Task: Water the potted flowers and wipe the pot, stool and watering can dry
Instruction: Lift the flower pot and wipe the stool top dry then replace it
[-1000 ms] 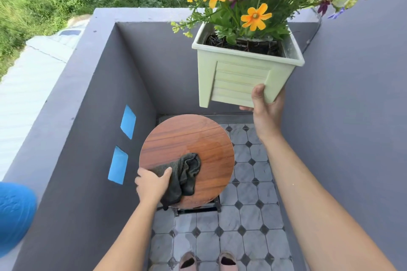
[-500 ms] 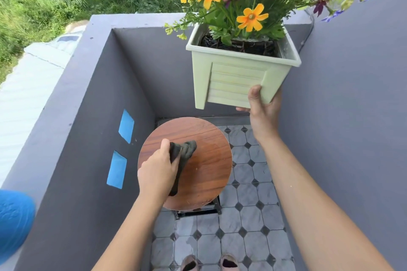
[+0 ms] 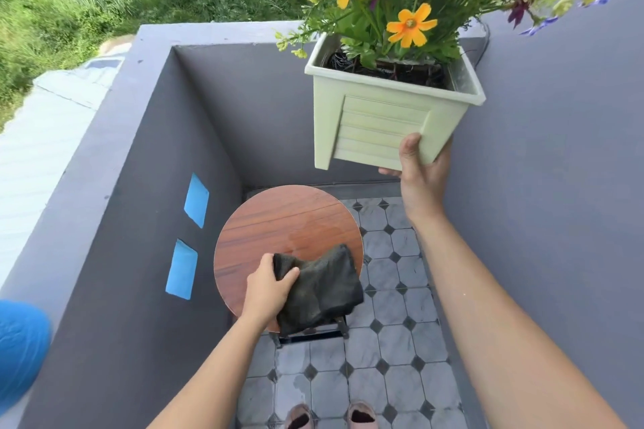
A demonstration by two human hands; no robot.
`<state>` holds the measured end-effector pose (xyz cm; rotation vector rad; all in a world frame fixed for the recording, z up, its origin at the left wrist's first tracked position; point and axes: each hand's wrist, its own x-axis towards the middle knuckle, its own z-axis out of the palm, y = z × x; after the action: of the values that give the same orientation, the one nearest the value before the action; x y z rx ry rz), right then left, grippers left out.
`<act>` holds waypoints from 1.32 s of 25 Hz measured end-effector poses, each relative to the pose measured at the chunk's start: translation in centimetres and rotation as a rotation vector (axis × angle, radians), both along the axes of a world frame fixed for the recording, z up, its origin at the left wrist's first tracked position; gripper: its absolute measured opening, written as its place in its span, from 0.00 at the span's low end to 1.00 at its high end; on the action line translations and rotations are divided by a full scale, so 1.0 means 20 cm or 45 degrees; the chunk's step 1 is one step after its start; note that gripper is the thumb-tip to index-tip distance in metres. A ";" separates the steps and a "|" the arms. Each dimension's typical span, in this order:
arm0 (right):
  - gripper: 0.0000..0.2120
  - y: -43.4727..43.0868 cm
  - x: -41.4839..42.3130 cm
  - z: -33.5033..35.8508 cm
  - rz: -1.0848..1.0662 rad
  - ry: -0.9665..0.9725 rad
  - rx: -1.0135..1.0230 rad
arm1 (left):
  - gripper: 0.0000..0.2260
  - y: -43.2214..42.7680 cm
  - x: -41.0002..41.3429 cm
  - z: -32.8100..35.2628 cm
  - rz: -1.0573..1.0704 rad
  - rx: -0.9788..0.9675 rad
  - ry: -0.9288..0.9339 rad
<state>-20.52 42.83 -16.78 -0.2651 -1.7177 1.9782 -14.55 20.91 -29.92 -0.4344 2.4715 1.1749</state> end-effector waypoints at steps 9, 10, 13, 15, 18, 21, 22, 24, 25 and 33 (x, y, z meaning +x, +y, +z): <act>0.43 0.06 -0.01 -0.02 0.015 0.007 0.021 | 0.25 0.07 -0.02 -0.13 -1.479 -0.419 0.756; 0.39 0.07 -0.01 -0.03 0.021 0.017 0.026 | 0.27 0.08 -0.04 -0.18 -1.528 -0.495 0.666; 0.37 0.11 -0.03 -0.07 0.036 0.025 0.026 | 0.25 0.08 -0.01 -0.32 -1.522 -0.686 0.588; 0.44 0.13 -0.05 -0.09 0.031 0.011 0.034 | 0.24 0.06 0.03 -0.35 -1.533 -0.719 0.604; 0.48 0.14 -0.07 -0.13 0.063 0.005 0.027 | 0.23 0.04 0.06 -0.35 -1.647 -0.670 0.735; 0.46 0.14 -0.09 -0.14 0.068 0.012 0.023 | 0.22 0.14 0.02 -0.33 -1.551 -0.643 0.656; 0.46 0.13 -0.09 -0.14 0.065 0.003 0.023 | 0.22 0.21 0.01 -0.31 -1.456 -0.638 0.590; 0.47 0.12 -0.10 -0.15 0.053 -0.004 0.031 | 0.23 0.33 -0.02 -0.27 -1.234 -0.665 0.531; 0.47 0.12 -0.11 -0.15 0.051 -0.006 0.034 | 0.25 0.38 -0.04 -0.27 -1.170 -0.641 0.493; 0.40 0.13 -0.11 -0.18 0.039 0.018 0.053 | 0.28 0.55 -0.16 -0.27 -0.543 -0.584 0.271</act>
<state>-22.82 45.40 -20.32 -0.2116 -1.7614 1.9589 -17.65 31.82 -35.41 0.1160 2.8230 0.5045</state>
